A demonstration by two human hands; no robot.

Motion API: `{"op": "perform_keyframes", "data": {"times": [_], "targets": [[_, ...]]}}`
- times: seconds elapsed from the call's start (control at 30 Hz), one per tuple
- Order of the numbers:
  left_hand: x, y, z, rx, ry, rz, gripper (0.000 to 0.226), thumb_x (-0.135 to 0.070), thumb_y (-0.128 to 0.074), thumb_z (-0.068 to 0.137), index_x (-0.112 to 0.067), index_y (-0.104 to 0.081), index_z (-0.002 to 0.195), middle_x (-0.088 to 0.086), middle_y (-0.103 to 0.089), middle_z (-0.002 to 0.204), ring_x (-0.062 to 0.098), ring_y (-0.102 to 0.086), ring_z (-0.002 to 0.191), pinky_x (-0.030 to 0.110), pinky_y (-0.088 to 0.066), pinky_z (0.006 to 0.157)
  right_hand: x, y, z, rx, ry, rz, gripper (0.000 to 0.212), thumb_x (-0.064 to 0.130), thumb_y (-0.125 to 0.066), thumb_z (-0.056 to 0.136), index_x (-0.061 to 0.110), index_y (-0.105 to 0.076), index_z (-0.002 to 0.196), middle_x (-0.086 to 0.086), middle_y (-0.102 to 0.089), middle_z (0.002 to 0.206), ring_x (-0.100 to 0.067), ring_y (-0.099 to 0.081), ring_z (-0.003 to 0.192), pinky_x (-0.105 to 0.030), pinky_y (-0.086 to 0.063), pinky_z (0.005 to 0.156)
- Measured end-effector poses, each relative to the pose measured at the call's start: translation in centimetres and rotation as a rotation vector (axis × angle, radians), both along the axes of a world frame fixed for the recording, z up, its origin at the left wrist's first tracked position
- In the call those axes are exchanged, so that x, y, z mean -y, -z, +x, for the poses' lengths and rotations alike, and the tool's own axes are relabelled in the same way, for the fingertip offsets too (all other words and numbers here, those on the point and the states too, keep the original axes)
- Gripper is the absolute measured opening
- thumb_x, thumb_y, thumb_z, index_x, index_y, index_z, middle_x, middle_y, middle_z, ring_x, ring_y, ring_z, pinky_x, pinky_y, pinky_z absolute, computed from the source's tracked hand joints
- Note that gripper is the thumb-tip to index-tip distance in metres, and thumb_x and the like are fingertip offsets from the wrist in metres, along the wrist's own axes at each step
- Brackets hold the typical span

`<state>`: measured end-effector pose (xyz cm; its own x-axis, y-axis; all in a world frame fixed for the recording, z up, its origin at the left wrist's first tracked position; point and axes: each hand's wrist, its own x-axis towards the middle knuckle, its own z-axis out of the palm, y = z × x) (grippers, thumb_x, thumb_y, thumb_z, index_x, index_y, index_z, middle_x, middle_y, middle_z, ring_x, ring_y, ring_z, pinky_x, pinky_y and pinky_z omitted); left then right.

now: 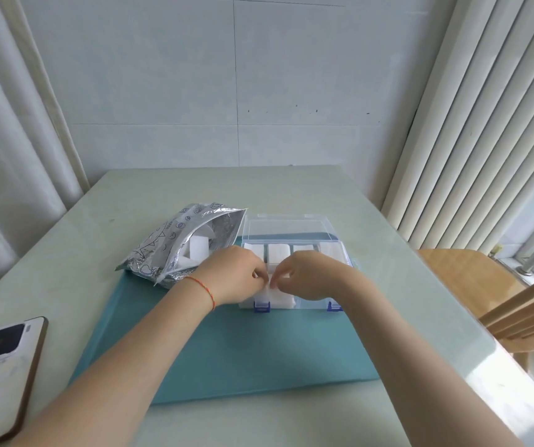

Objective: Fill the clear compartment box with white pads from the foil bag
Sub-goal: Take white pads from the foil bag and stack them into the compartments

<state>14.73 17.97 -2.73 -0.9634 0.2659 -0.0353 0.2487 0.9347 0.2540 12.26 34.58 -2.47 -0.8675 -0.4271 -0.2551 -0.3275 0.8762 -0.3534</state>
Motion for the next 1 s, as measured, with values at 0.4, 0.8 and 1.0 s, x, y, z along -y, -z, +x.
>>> {"op": "perform_keyframes", "data": {"times": [0.4,0.8,1.0], "targets": [[3.4,-1.4,0.3,-0.511,-0.197,0.306,0.013,-0.023,-0.06,0.082,-0.026,-0.072,0.08,-0.006,-0.065,0.081,0.018,-0.058,0.078,0.03,-0.049,0.068,2.5,-2.4,-0.8,-0.265,0.038,-0.24,0.025,0.018,-0.049,0.089,0.017,-0.073,0.096,0.006,-0.062,0.086,-0.017,-0.059,0.083,-0.027,-0.047,0.071],[11.6,0.3,-1.5,-0.236,-0.567,0.4,0.018,-0.037,-0.06,0.086,-0.021,-0.056,0.088,0.0,-0.056,0.103,0.021,-0.052,0.097,0.029,-0.033,0.075,12.6,-1.3,-3.1,-0.21,-0.064,-0.295,0.024,0.011,-0.056,0.086,0.014,-0.074,0.102,-0.001,-0.072,0.101,-0.017,-0.06,0.087,-0.021,-0.042,0.07],[12.1,1.0,-1.7,-0.245,-0.561,0.348,0.021,-0.029,-0.044,0.096,-0.016,-0.047,0.081,0.004,-0.055,0.078,0.029,-0.049,0.079,0.033,-0.03,0.063,13.6,-0.3,-2.8,-0.162,-0.009,-0.173,0.052,0.04,-0.072,0.081,0.004,-0.055,0.114,-0.009,-0.064,0.101,-0.025,-0.057,0.09,-0.034,-0.042,0.068]]}}
